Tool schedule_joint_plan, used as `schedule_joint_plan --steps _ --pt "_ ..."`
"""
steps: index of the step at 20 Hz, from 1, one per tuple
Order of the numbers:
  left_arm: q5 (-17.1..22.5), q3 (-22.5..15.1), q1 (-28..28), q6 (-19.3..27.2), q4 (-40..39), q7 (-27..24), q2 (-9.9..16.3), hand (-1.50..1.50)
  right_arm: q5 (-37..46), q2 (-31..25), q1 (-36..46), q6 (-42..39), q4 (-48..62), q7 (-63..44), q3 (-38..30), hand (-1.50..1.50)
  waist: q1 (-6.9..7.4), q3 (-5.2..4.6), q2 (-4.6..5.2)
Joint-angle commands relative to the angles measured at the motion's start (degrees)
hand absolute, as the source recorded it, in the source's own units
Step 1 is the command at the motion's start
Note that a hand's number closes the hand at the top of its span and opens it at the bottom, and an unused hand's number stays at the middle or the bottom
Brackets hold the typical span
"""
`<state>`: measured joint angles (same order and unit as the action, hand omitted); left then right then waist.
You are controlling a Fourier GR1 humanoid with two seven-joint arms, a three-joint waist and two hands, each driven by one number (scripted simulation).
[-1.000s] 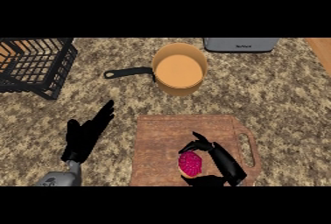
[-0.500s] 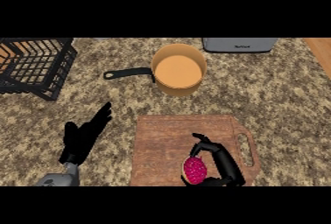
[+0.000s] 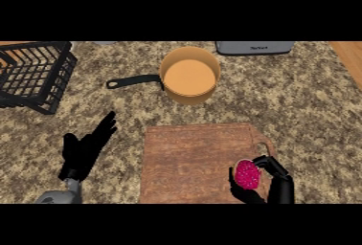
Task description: Pick the cupcake from the cutting board and place it in the pot
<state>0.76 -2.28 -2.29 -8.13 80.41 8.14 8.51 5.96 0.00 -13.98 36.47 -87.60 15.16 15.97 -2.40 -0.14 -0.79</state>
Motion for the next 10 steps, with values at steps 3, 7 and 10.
schedule_joint_plan --steps 3,7,10 --pt "-1.7 -1.8 0.4 -0.1 -0.8 -1.2 -0.8 0.00 11.5 0.0 -3.7 24.2 -8.0 -11.1 11.6 1.50 1.93 -0.05 0.76" --pt "-0.9 -1.1 -3.4 -0.1 -1.0 1.7 -1.0 0.00 28.9 0.0 -3.5 26.8 -9.5 -24.3 15.4 1.50 2.28 -0.17 0.94" --pt "0.5 -0.2 -1.6 -2.2 -0.5 1.0 0.5 0.00 39.5 0.0 -4.1 25.2 -11.0 -32.1 13.1 1.50 2.43 -0.24 0.97"
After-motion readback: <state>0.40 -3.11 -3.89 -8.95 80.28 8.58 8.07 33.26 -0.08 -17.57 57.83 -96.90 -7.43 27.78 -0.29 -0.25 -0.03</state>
